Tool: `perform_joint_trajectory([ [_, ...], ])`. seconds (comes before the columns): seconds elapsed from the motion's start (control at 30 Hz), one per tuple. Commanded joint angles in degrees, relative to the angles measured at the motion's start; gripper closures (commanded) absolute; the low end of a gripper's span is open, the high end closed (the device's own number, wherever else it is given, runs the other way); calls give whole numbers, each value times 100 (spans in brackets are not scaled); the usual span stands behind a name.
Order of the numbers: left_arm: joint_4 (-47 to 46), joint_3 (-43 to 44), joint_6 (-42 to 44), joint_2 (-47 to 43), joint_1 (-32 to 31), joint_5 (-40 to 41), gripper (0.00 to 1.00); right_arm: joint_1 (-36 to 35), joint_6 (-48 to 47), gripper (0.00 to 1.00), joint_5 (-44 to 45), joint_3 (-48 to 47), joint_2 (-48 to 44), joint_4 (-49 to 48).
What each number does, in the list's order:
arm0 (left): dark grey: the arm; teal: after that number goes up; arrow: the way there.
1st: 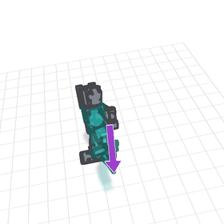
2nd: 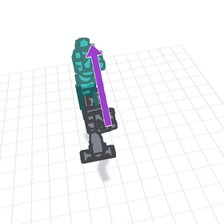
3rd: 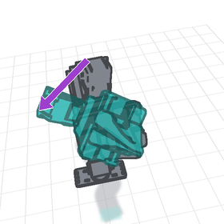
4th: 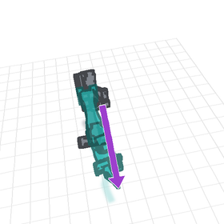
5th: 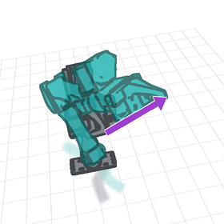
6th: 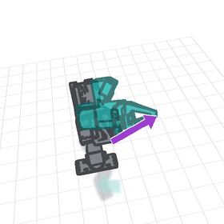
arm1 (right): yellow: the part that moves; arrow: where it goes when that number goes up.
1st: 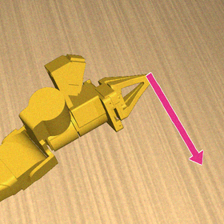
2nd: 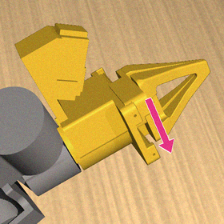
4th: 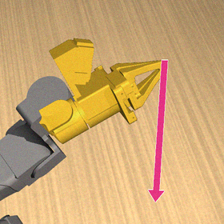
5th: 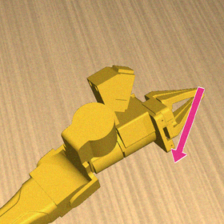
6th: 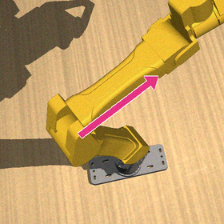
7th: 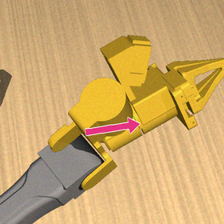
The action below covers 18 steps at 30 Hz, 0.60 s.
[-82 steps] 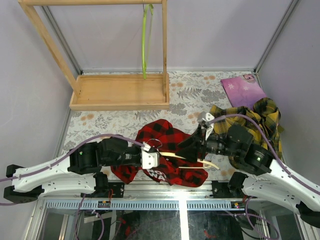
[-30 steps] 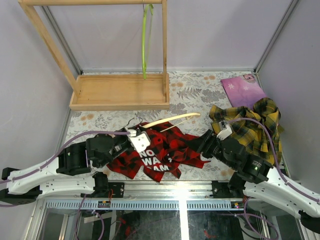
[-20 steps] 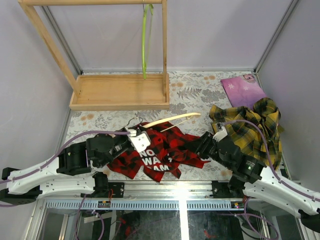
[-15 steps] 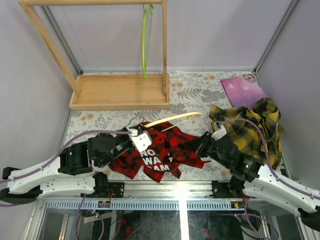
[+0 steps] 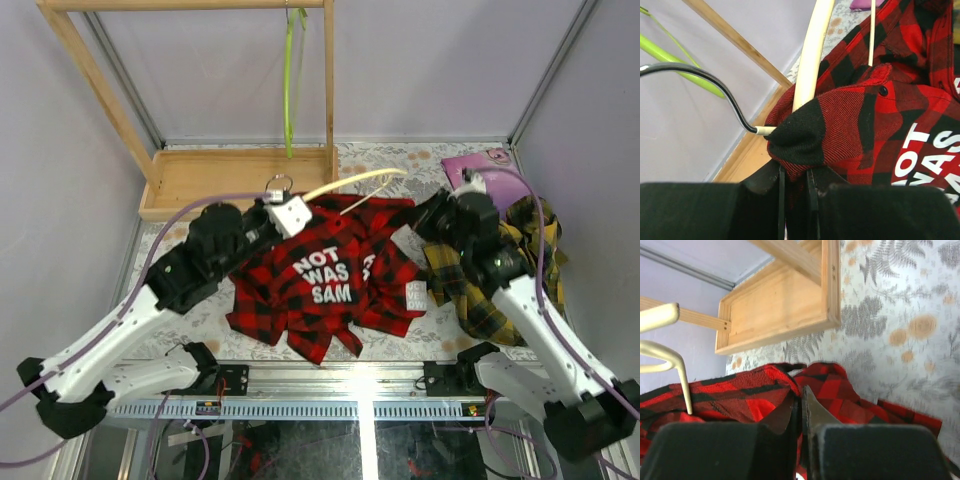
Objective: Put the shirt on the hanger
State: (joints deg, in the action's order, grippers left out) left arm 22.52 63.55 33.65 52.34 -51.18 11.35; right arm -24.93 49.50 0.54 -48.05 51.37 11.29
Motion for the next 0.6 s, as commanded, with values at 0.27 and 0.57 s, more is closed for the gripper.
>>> perform_joint_trajectory([
  [0.27,-887,3229,100,1571,1417,-2134,100,2045,-769,100,-2558,-4376,2304,12],
  [0.57,40,3170,-235,1095,1418,-3194,100,2056,-963,100,-3011,-3633,1513,300],
])
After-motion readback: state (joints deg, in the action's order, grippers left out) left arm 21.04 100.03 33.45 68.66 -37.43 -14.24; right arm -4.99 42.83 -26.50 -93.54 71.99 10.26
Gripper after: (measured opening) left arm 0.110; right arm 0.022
